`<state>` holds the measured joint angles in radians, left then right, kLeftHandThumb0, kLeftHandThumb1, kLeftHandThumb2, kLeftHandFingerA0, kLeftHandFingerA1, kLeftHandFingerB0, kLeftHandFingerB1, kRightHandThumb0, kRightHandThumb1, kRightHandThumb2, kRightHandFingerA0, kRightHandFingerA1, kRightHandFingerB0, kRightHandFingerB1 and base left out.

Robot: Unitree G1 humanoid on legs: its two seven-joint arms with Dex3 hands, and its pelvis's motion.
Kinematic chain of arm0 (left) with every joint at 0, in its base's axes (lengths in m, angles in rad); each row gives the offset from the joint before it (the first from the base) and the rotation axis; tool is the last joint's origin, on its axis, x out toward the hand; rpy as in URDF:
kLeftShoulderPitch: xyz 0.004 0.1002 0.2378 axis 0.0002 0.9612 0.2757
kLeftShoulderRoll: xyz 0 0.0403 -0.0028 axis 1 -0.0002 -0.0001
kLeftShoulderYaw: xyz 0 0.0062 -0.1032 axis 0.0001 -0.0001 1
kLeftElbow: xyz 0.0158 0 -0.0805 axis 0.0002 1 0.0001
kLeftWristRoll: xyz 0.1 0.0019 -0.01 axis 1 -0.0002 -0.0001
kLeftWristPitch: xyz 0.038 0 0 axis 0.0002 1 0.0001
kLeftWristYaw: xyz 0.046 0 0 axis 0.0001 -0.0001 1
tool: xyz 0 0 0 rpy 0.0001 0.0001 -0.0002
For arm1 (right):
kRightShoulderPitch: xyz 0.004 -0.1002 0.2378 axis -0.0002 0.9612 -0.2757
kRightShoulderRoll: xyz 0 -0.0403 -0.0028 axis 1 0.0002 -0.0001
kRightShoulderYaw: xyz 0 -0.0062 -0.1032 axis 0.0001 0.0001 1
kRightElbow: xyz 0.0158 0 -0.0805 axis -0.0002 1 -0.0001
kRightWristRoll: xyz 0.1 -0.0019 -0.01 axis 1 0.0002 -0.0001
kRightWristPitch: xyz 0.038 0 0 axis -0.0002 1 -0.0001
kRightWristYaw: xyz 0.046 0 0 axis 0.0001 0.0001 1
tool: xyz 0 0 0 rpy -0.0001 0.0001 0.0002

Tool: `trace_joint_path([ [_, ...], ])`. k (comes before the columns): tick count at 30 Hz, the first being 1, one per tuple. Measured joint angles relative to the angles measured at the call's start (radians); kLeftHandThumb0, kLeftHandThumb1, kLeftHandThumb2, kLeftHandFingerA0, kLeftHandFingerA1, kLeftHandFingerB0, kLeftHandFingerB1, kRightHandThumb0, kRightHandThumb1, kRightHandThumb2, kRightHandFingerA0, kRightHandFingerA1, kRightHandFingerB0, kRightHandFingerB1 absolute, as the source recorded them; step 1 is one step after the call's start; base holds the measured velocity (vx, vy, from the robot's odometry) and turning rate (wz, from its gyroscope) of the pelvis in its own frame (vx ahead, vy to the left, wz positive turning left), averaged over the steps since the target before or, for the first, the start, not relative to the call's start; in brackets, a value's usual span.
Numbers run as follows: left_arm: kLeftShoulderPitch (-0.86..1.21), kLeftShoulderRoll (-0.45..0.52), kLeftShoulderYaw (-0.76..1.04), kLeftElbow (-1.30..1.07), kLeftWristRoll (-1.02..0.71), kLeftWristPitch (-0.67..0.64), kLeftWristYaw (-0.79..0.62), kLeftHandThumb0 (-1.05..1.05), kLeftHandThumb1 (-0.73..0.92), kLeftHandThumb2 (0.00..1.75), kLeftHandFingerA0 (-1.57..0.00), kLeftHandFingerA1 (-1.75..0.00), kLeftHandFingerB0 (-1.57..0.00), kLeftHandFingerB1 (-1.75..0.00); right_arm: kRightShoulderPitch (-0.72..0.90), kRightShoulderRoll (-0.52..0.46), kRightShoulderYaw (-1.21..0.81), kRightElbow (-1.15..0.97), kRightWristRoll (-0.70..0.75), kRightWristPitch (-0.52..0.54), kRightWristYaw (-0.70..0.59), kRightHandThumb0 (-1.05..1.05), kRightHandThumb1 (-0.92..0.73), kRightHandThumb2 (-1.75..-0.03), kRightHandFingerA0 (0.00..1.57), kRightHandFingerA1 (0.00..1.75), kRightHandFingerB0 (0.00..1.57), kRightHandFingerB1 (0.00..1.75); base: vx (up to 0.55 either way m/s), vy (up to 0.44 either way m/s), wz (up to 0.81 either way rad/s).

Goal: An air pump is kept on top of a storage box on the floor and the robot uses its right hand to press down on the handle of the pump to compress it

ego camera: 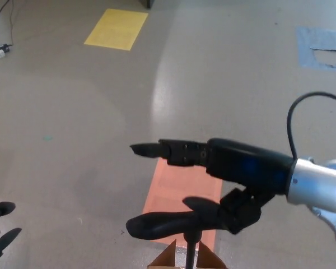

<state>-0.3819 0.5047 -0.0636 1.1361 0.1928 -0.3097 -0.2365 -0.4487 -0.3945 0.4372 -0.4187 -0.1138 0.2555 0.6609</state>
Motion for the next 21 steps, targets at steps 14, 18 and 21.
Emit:
trace_joint_path([
  [14, 0.010, 0.000, -0.002, 0.003, 0.001, 0.000, 0.000, -0.64, 0.84, 0.64, -0.27, -0.34, -0.16, -0.28, 0.073, 0.032, 0.107, 0.203, -0.072, -0.063, -0.036, -0.90, -0.63, -1.02, 0.00, 0.13, 0.00, 0.07, 0.00, 0.000, 0.00],
  [18, 0.009, 0.000, -0.001, 0.006, 0.000, 0.000, 0.000, -0.63, 0.84, 0.64, -0.26, -0.34, -0.17, -0.28, 0.082, 0.062, 0.135, 0.323, -0.090, -0.100, -0.057, -0.91, -0.62, -1.02, 0.00, 0.10, 0.00, 0.06, 0.00, 0.000, 0.00],
  [21, 0.009, 0.000, 0.000, 0.006, -0.001, 0.000, 0.000, -0.64, 0.84, 0.64, -0.26, -0.34, -0.17, -0.28, 0.071, 0.088, 0.165, 0.421, -0.118, -0.115, -0.076, -0.91, -0.61, -1.03, 0.00, 0.11, 0.00, 0.08, 0.00, 0.000, 0.00],
])
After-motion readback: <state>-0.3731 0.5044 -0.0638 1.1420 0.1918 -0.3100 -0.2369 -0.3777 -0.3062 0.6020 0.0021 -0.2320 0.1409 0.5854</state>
